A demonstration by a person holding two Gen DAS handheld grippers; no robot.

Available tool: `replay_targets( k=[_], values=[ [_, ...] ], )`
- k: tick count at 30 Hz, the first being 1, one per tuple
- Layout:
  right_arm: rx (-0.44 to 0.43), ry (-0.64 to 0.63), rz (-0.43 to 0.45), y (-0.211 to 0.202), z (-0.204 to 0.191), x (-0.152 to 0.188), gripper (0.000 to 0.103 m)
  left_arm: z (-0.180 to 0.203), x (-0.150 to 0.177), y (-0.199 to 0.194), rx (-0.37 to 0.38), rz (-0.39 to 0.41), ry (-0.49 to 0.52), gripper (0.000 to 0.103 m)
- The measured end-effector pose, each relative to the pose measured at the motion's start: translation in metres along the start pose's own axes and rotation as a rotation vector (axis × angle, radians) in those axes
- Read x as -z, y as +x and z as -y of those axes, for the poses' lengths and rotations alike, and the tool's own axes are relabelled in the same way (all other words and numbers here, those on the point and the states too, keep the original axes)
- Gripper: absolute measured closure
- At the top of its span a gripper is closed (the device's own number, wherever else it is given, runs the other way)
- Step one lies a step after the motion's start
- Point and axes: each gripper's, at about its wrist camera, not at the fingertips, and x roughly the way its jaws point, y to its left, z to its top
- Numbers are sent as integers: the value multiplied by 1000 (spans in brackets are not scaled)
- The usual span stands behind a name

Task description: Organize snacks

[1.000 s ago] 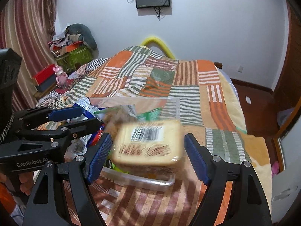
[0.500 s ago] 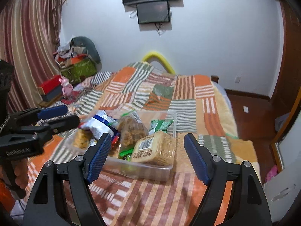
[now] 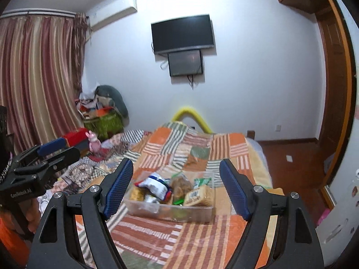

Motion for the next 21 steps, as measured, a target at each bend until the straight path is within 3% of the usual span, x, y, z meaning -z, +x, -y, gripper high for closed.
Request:
replay_targets(
  k=[5,10,16,21],
  values=[
    [3,-27,36,-22,-16,1,23,5,1,-30,-9,50,0,8],
    [12,-33,58,-32,-25,4,10,10,3,-47,-24,76,0,1],
    [47,-30,85,-40,-29,9,0,14,6,-55,-31,80,3,0],
    [71,-34,95,-44,-30,12,0,17,8,-58,-36,75,4,0]
  ],
)
